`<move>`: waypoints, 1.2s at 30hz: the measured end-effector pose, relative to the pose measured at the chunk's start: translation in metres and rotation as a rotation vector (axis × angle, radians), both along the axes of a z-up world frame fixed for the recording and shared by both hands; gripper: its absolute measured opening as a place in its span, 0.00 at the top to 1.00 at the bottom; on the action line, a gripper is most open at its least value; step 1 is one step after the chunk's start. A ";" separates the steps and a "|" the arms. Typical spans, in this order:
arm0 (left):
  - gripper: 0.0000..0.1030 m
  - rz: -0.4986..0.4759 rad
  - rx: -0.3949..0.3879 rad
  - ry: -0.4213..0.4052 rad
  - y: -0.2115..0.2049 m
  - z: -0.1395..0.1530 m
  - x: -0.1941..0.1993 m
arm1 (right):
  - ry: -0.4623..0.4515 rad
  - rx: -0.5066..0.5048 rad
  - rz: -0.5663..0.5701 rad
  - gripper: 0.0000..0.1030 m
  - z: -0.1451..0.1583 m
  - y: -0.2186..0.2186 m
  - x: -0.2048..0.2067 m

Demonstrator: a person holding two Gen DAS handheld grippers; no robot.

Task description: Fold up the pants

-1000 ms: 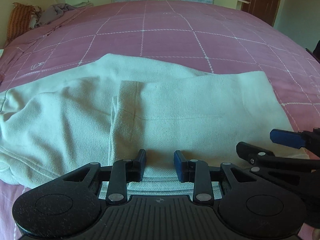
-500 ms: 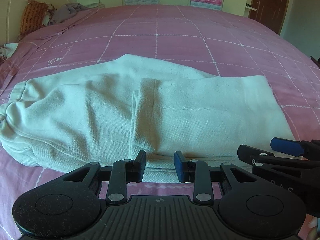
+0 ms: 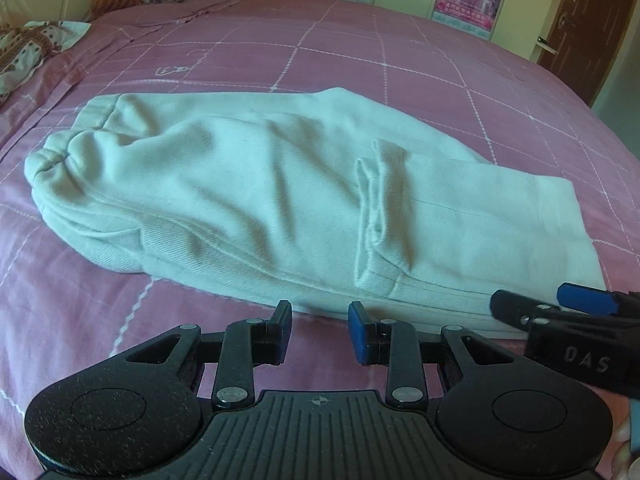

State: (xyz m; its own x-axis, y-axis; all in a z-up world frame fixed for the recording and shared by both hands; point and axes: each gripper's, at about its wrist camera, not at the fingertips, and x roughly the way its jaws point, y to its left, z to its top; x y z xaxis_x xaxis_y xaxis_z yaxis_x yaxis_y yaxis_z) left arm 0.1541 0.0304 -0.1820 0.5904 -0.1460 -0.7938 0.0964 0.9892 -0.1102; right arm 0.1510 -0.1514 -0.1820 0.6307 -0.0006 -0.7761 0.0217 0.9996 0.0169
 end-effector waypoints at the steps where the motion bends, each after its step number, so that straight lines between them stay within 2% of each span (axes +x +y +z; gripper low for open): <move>1: 0.69 0.013 -0.002 -0.003 0.008 0.001 -0.001 | -0.019 0.023 -0.003 0.25 0.004 -0.001 -0.002; 3: 0.69 0.040 -0.007 -0.002 0.023 0.001 0.000 | -0.048 0.062 -0.013 0.25 0.012 -0.001 -0.002; 6: 0.69 0.087 -0.026 0.006 0.044 0.002 0.004 | -0.081 0.063 0.003 0.24 0.022 0.008 0.003; 8: 0.69 0.131 -0.065 0.024 0.061 0.001 0.008 | -0.093 0.058 0.018 0.23 0.024 0.015 0.006; 9: 0.66 0.145 -0.082 0.030 0.068 0.001 0.010 | -0.089 0.057 0.025 0.21 0.023 0.018 0.008; 10: 0.56 0.164 -0.102 0.037 0.077 0.000 0.011 | -0.077 0.057 0.033 0.17 0.019 0.021 0.009; 12: 0.42 0.208 -0.112 0.032 0.091 -0.001 0.012 | -0.006 0.053 0.061 0.19 0.005 0.028 0.015; 14: 0.41 0.232 -0.108 0.015 0.102 0.001 0.013 | 0.025 0.023 0.073 0.21 -0.006 0.035 0.014; 16: 0.40 0.247 -0.109 0.021 0.112 0.001 0.017 | -0.003 0.026 0.073 0.21 -0.003 0.037 0.010; 21: 0.40 0.316 -0.167 0.060 0.138 -0.007 0.029 | -0.064 0.072 0.068 0.21 0.018 0.038 0.017; 24: 0.40 0.351 -0.216 0.093 0.149 -0.016 0.036 | -0.082 0.042 0.091 0.20 0.020 0.045 0.022; 28: 0.40 0.401 -0.340 0.103 0.165 -0.026 0.044 | 0.057 0.004 0.115 0.24 -0.012 0.050 0.034; 32: 0.40 0.466 -0.498 0.120 0.181 -0.043 0.057 | 0.031 -0.025 0.142 0.20 -0.018 0.050 0.027; 36: 0.40 0.536 -0.632 0.125 0.193 -0.061 0.069 | 0.028 -0.012 0.135 0.17 -0.020 0.048 0.027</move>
